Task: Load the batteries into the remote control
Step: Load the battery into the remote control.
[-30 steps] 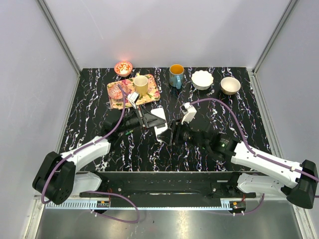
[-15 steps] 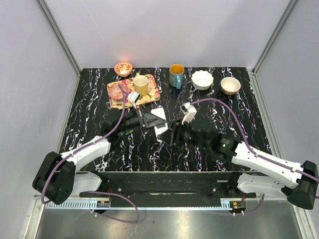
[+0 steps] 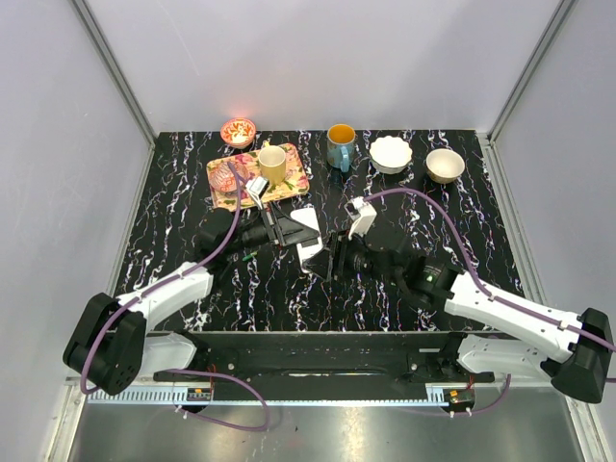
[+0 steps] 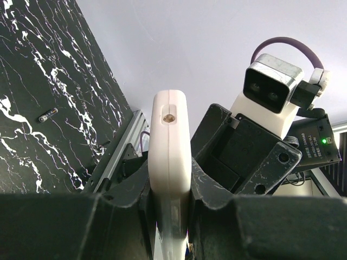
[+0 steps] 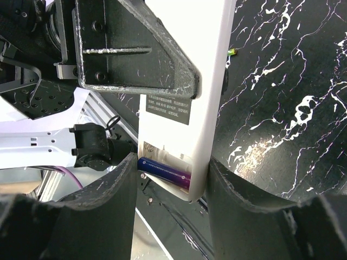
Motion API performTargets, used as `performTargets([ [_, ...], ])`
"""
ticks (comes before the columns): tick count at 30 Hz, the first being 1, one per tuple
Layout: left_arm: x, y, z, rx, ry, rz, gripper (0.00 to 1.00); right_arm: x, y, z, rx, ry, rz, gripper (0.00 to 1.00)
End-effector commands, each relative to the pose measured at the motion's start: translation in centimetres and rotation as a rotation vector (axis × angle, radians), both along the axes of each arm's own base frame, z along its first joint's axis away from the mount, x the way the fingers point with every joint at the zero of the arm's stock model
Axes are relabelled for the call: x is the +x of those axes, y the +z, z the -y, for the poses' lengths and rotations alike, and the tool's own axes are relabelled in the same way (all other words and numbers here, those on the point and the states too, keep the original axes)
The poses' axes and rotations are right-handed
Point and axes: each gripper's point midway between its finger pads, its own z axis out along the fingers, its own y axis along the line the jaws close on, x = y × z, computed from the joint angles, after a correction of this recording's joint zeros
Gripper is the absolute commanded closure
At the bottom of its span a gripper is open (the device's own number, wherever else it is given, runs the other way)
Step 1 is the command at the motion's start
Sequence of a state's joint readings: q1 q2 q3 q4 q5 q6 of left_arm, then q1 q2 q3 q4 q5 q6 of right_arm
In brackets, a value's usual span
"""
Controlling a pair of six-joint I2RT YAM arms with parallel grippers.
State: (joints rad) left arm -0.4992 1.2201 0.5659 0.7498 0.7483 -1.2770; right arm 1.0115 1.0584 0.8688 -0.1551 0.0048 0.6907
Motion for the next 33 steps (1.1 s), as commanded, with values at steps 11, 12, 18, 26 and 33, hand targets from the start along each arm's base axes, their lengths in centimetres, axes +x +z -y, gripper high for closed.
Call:
performTargets([
  [11,-0.2,6.0,-0.3,-0.118,-0.01,0.136,1.0,-0.6,-4.1,0.5,-0.206,0.042,-0.09,1.0],
  [12,-0.2,6.1,-0.4,-0.117,-0.01,0.134,1.0,-0.6,-4.3,0.5,-0.212,0.042,-0.093,1.0],
  [18,-0.3,6.1,-0.4,-0.111,-0.01,0.135,1.0,-0.4,-4.6,0.6,-0.224,0.039,-0.082,1.0],
  [26,0.1,4.3,-0.3,-0.077,0.007,0.107,1.0,-0.3,-2.3,0.4,-0.143,0.032,-0.056,0.89],
  [33,0.3,3.1,-0.4,-0.049,0.016,0.092,1.0,-0.2,-1.3,0.0,-0.105,0.029,-0.056,0.75],
])
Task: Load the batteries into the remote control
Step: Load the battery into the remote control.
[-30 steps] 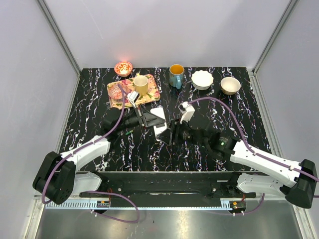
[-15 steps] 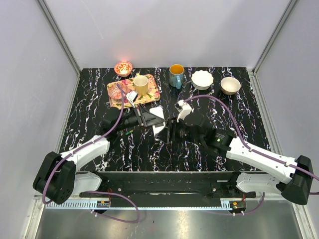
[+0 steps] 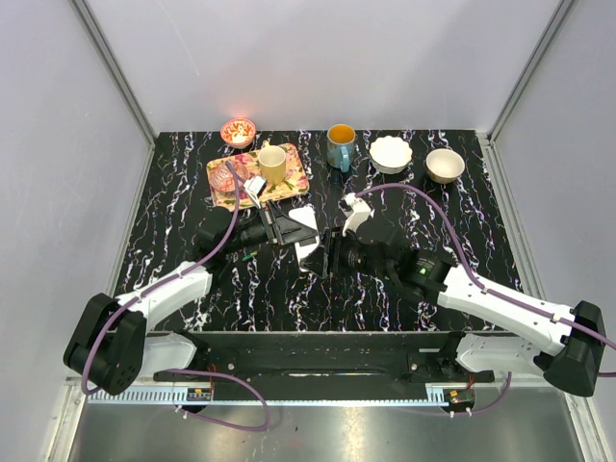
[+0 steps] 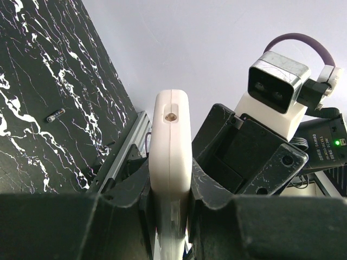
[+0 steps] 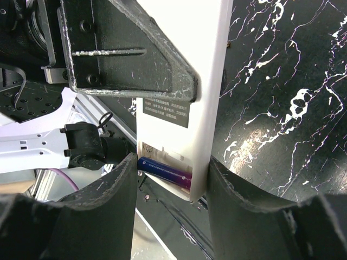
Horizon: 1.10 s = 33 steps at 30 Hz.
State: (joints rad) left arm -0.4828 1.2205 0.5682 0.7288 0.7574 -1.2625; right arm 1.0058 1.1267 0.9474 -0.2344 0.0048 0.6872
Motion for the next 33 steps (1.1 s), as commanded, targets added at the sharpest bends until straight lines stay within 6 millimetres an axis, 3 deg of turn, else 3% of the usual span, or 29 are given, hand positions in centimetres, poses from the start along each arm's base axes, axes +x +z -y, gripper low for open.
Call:
performTargets([
  [1,0.0,3.5,0.0,-0.062,0.009,0.096,1.0,-0.8,-0.8,0.5,-0.042,0.033,-0.024,0.75],
  [16,0.2,1.9,0.1,-0.038,0.01,0.074,1.0,-0.5,1.0,0.2,0.011,0.018,-0.006,0.47],
  [29,0.3,1.3,0.1,-0.02,0.011,0.066,1.0,-0.3,1.5,0.4,0.027,0.003,-0.001,0.39],
  [33,0.2,1.4,0.1,-0.024,0.008,0.068,1.0,-0.3,1.5,0.4,0.026,0.002,0.001,0.43],
])
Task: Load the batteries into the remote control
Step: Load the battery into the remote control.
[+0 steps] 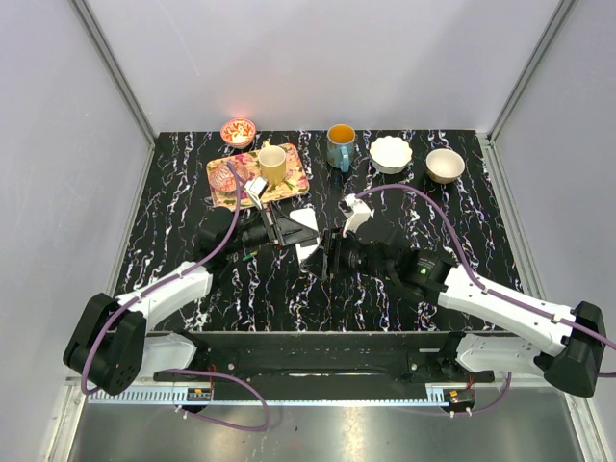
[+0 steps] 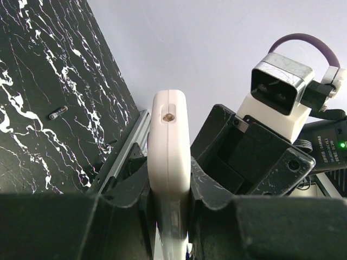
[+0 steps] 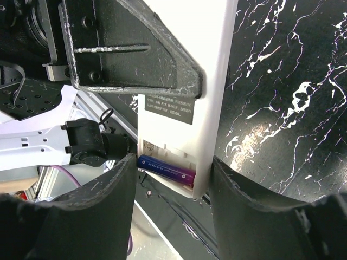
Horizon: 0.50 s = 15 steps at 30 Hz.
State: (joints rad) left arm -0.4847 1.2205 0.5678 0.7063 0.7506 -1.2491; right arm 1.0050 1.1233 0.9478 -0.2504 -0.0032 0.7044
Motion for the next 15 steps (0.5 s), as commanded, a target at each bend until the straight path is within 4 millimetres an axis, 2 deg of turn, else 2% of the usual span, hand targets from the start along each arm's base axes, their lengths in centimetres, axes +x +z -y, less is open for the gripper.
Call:
performTargets([
  [1,0.1,2.0,0.1,-0.042,0.003,0.076,1.0,0.0,1.6,0.4,0.026,-0.001,0.024,0.46],
  [4,0.0,2.5,0.1,-0.056,-0.004,0.078,1.0,0.0,1.3,0.6,0.022,-0.005,0.022,0.55],
  [10,-0.4,4.0,0.1,-0.111,-0.025,0.086,1.0,-0.2,0.7,0.7,0.028,0.003,0.01,0.66],
  [11,-0.4,4.3,0.1,-0.12,-0.025,0.092,1.0,-0.1,0.7,0.7,0.033,0.002,0.009,0.73],
  [13,-0.4,4.7,0.1,-0.128,-0.026,0.095,1.0,-0.1,0.5,0.8,0.03,0.002,0.003,0.8],
  [14,-0.4,4.8,0.1,-0.129,-0.028,0.095,1.0,-0.1,0.4,0.8,0.029,0.003,0.005,0.9],
  [15,-0.4,4.9,0.1,-0.13,-0.028,0.097,1.0,-0.1,0.3,0.8,0.026,0.001,0.001,0.95],
])
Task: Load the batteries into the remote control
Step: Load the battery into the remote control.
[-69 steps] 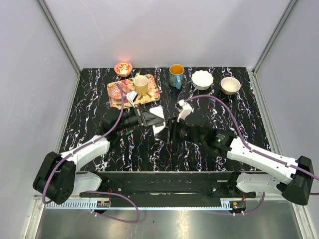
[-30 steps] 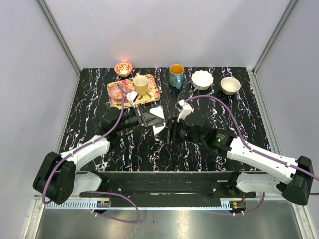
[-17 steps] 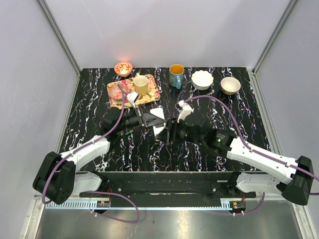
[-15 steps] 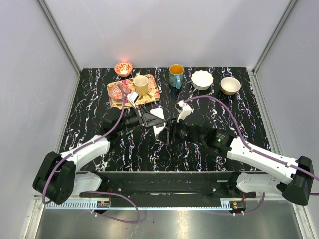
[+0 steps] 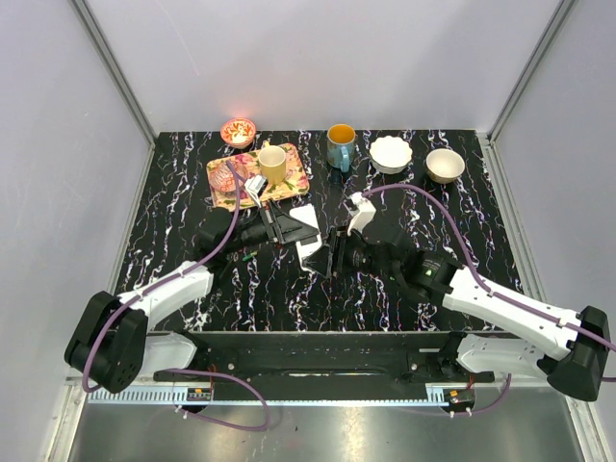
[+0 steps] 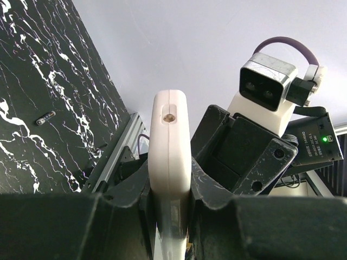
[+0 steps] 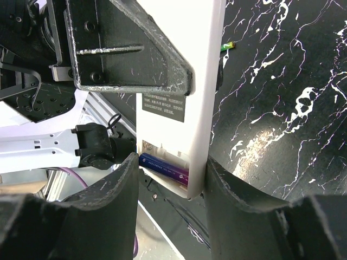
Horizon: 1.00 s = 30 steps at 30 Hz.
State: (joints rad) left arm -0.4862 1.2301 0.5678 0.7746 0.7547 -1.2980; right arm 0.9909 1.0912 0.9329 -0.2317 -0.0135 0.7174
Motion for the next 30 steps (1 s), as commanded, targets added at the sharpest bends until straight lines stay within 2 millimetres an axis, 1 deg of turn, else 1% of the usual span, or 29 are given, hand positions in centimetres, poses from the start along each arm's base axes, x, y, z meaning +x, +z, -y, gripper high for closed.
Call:
performTargets([
  [1,-0.3,4.0,0.0,-0.089,-0.016,0.097,1.0,-0.1,-0.8,0.4,-0.015,0.01,-0.007,0.99],
  [4,-0.3,4.1,0.0,-0.087,-0.014,0.097,1.0,-0.1,-0.9,0.4,-0.02,0.01,-0.007,1.0],
  [9,-0.4,4.4,-0.1,-0.091,-0.014,0.102,1.0,0.2,-1.8,0.5,-0.054,-0.002,-0.018,1.0],
  [13,-0.6,5.1,-0.2,-0.098,-0.018,0.116,1.0,0.7,-3.4,1.2,-0.131,-0.037,-0.041,1.0],
  [15,-0.7,5.4,-0.2,-0.102,-0.02,0.119,1.0,1.0,-3.8,1.5,-0.158,-0.055,-0.036,1.0],
  [17,-0.8,5.7,-0.2,-0.105,-0.02,0.126,1.0,1.1,-4.7,1.9,-0.198,-0.067,-0.052,1.0],
  [22,-0.8,6.1,-0.3,-0.112,-0.023,0.127,1.0,1.6,-5.7,2.5,-0.252,-0.098,-0.058,1.0],
  [25,-0.9,6.2,-0.3,-0.114,-0.023,0.128,1.0,1.7,-5.9,2.5,-0.267,-0.099,-0.056,1.0],
  [30,-0.9,6.0,-0.3,-0.11,-0.023,0.124,1.0,1.7,-5.3,2.2,-0.248,-0.085,-0.045,1.0],
])
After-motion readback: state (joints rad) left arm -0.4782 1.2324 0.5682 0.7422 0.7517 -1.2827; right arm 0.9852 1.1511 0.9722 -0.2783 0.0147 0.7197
